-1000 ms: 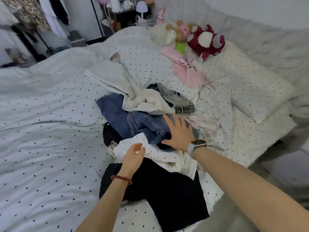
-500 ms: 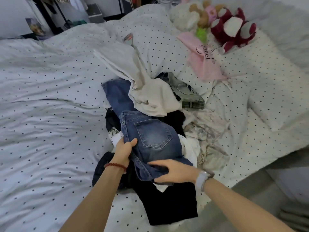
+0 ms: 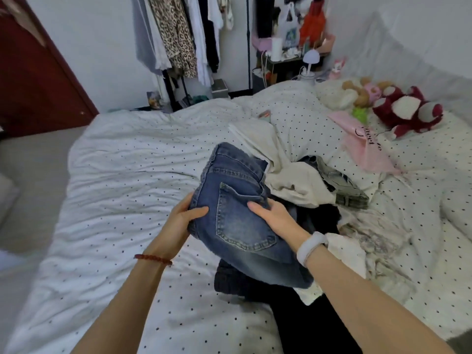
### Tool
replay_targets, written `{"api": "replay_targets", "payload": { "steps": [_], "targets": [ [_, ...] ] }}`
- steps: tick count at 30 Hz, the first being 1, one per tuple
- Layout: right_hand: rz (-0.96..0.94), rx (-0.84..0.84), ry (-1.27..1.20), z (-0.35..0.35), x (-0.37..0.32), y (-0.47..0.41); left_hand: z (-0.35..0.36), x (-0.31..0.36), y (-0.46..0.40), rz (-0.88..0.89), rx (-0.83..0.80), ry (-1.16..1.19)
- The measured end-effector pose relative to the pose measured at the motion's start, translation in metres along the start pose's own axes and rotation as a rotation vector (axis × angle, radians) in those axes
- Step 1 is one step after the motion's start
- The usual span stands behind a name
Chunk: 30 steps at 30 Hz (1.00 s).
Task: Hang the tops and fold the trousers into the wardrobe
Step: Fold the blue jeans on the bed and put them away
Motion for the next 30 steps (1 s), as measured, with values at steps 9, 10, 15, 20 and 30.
{"api": "replay_targets", "payload": {
  "steps": [9,10,15,20,30],
  "targets": [
    [-0.661,-0.105,0.058,0.155,-0.221,0.071,-0.110,0.167,0.157,0.681,0.547,-0.123],
    [-0.720,-0.146,0.037,0.168,-0.242,0.084,-0.113,0.186,0.181,0.755,0.597,-0.148],
    [-0.969,-0.381,-0.078,0.226,-0.327,0.177,-0.113,0.253,0.322,1.056,0.923,-0.291],
    [-1.086,-0.700,-0.225,0.270,-0.362,0.290,-0.076,0.267,0.465,1.250,1.226,-0.480],
    [-1.213,-0.949,-0.170,0.321,-0.371,0.419,-0.040,0.245,0.627,1.116,1.296,-0.335]
  ]
}}
Point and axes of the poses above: each hand's wrist, its own y-axis away from the middle knuckle, its own z-axis out of the palm, x = y × z, the point moved 6 cm from there along -y, towards the middle knuckle, and after that the axes turned 9 degrees about y, right-handed, at the moved point
